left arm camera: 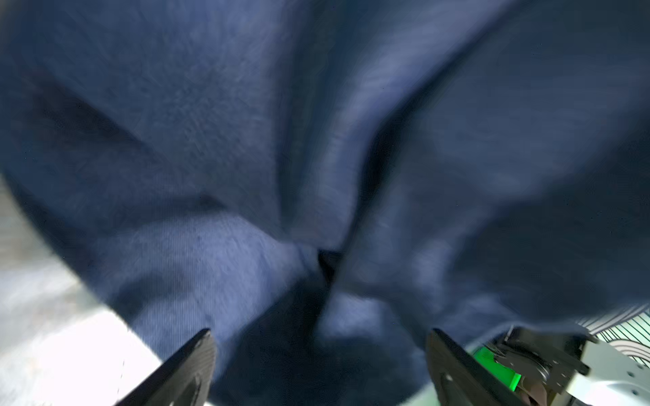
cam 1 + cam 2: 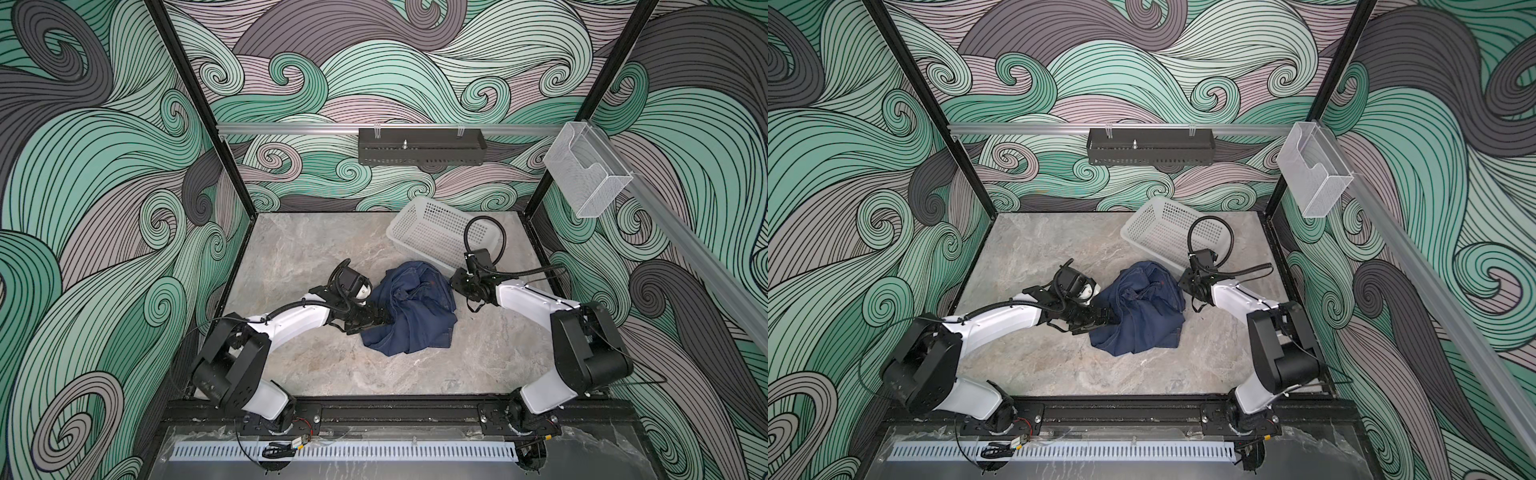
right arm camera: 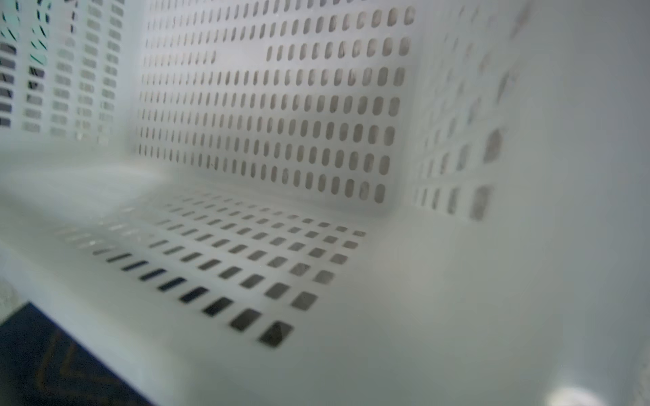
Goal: Fold and stack the trousers
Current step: Move the basket to the top-right of the table, then flatten out the trousers at the center of the table.
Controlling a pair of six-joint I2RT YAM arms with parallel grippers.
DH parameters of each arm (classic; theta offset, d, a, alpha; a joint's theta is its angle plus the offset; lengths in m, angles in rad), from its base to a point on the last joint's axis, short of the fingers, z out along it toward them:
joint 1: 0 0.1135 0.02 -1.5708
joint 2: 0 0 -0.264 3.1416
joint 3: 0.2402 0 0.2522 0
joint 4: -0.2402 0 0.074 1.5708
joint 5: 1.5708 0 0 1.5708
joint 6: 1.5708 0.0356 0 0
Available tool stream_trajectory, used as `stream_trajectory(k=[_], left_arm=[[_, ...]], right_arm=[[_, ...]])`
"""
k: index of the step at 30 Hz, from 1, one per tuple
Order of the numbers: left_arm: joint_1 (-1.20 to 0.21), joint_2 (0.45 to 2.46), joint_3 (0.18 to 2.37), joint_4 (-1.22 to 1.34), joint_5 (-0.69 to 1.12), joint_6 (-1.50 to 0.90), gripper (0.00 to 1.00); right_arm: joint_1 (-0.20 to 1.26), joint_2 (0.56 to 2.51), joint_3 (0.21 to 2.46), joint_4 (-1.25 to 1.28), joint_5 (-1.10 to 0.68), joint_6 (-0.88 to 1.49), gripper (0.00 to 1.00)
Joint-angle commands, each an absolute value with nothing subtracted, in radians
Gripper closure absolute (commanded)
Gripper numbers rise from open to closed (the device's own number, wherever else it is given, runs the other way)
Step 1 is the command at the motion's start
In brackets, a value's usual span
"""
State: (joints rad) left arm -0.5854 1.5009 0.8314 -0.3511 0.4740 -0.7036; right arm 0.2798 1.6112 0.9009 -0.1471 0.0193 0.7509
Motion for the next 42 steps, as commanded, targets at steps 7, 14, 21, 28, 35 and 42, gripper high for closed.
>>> stream_trajectory(k=[7, 14, 21, 28, 35, 42], left_arm=[[-0.589, 1.613, 0.923, -0.325, 0.494, -0.673, 0.04], [-0.587, 1.664, 0.944, -0.319, 0.504, -0.661, 0.04], [-0.575, 1.653, 0.951, -0.319, 0.503, -0.658, 0.37], [-0.54, 1.507, 0.958, -0.406, 0.438, -0.627, 0.9], [-0.44, 1.267, 1.025, -0.651, 0.274, -0.538, 1.0], [-0.415, 1.134, 1.023, -0.671, 0.363, -0.506, 0.43]], right_arm=[[0.191, 1.826, 1.181, -0.141, 0.016, 0.752, 0.41], [0.134, 1.955, 1.363, -0.179, -0.033, 0.729, 0.31], [0.158, 1.739, 1.239, -0.253, -0.056, 0.685, 0.2], [0.248, 1.275, 0.908, -0.404, 0.035, 0.706, 0.13], [0.284, 0.904, 0.666, -0.535, -0.02, 0.801, 0.12], [0.335, 0.747, 0.52, -0.583, -0.091, 0.896, 0.1]])
